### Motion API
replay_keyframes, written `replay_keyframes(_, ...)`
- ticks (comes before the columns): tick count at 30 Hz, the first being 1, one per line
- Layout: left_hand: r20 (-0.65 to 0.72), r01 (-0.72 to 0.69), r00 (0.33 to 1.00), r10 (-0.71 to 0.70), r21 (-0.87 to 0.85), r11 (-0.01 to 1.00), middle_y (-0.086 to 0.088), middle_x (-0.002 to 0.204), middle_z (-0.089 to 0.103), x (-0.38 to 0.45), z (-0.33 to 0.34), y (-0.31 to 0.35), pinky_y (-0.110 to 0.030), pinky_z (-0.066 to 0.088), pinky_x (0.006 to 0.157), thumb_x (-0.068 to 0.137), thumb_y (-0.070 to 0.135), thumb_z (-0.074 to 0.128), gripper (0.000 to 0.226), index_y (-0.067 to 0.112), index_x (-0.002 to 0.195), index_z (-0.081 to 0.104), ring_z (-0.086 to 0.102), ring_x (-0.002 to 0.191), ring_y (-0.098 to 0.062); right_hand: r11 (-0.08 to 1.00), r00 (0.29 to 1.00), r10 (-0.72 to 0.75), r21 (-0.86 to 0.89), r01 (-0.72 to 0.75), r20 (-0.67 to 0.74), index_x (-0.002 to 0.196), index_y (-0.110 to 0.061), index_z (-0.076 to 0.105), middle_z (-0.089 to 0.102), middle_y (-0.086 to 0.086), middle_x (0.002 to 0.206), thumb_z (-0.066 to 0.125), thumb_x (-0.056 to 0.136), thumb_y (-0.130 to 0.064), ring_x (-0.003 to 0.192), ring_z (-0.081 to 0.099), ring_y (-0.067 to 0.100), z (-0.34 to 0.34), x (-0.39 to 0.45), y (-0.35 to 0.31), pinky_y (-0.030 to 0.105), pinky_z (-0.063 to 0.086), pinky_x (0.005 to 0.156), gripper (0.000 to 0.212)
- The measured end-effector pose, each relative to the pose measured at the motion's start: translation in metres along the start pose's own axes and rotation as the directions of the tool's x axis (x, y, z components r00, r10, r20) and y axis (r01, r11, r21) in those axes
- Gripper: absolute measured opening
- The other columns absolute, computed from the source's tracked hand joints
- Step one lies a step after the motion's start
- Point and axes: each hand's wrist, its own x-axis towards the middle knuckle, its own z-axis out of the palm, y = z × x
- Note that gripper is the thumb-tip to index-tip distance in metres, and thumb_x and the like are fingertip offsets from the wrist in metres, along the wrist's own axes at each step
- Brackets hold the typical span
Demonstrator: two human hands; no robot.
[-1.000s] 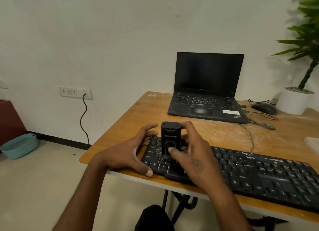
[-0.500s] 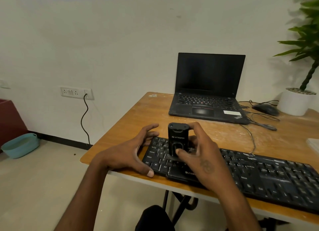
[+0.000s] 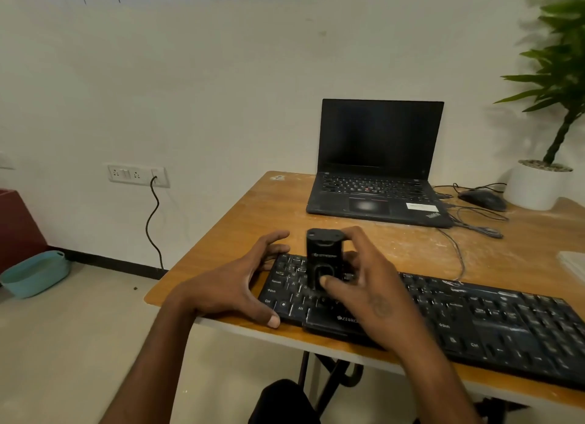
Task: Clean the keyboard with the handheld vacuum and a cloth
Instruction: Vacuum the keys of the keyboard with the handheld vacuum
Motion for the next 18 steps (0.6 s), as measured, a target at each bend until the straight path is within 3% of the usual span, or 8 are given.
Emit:
replay_keyframes(2,0.003,-0.006,1.000,0.006,-0.004,1.000,0.028,0.158,0.035,0.001,0.000,0.000,-0.023,0.046,0.113,0.069,0.020,0.099,0.131,0.066,0.154,0.011,0.042,0.141,0.006,1.000,1.000,0.006,-0.006,-0.006,-0.027,0.127,-0.035,0.049,0.057,-0.021,0.108,0.069,0.093,-0.009,0.084,0.059,-0.024,-0.019,-0.008,0.002,0.008,0.051,0.057,0.048)
replay_keyframes(4,0.008,-0.005,1.000,0.005,-0.003,1.000,0.030,0.158,0.035,0.001,0.000,-0.001,-0.022,0.045,0.113,0.067,0.022,0.099,0.130,0.066,0.154,0.012,0.041,0.142,0.006,1.000,0.998,0.005,-0.005,-0.005,-0.060,0.126,-0.031,0.050,0.058,-0.020,0.106,0.071,0.092,-0.007,0.084,0.057,-0.026,-0.028,-0.013,0.004,0.007,0.050,0.056,0.046)
replay_keyframes(6,0.013,-0.005,1.000,0.005,-0.007,1.000,0.030,0.158,0.035,0.001,0.000,0.000,-0.024,0.046,0.114,0.068,0.020,0.099,0.130,0.066,0.154,0.012,0.041,0.143,0.005,1.000,0.997,-0.004,0.009,0.005,-0.083,0.123,-0.032,0.051,0.060,-0.018,0.106,0.071,0.092,-0.008,0.086,0.060,-0.022,-0.023,-0.014,0.005,0.012,0.054,0.058,0.045)
replay_keyframes(10,0.006,-0.003,1.000,0.003,-0.005,1.000,0.021,0.159,0.036,0.001,0.000,0.002,-0.031,0.048,0.114,0.069,0.019,0.099,0.131,0.064,0.155,0.011,0.044,0.143,-0.001,0.999,0.997,-0.054,0.005,0.054,-0.047,0.125,-0.041,0.047,0.064,-0.017,0.107,0.068,0.095,-0.013,0.081,0.072,0.003,0.008,-0.004,0.003,0.026,0.061,0.062,0.046)
replay_keyframes(14,-0.004,-0.001,1.000,0.001,0.005,1.000,0.019,0.159,0.038,0.002,0.000,0.002,-0.035,0.046,0.117,0.066,0.029,0.099,0.131,0.063,0.156,0.010,0.044,0.144,-0.002,0.995,0.995,-0.097,-0.036,0.097,-0.019,0.123,-0.046,0.046,0.066,-0.014,0.105,0.066,0.095,-0.015,0.077,0.068,0.001,0.023,0.005,0.003,0.020,0.055,0.058,0.046)
replay_keyframes(18,0.001,0.002,1.000,-0.002,0.009,1.000,0.026,0.158,0.037,0.000,0.001,0.003,-0.028,0.047,0.114,0.065,0.027,0.100,0.130,0.067,0.153,0.013,0.044,0.142,0.002,1.000,0.999,-0.027,0.014,0.027,-0.029,0.124,-0.044,0.049,0.066,-0.014,0.109,0.069,0.093,-0.011,0.090,0.070,-0.001,-0.003,-0.002,0.007,0.030,0.063,0.069,0.049)
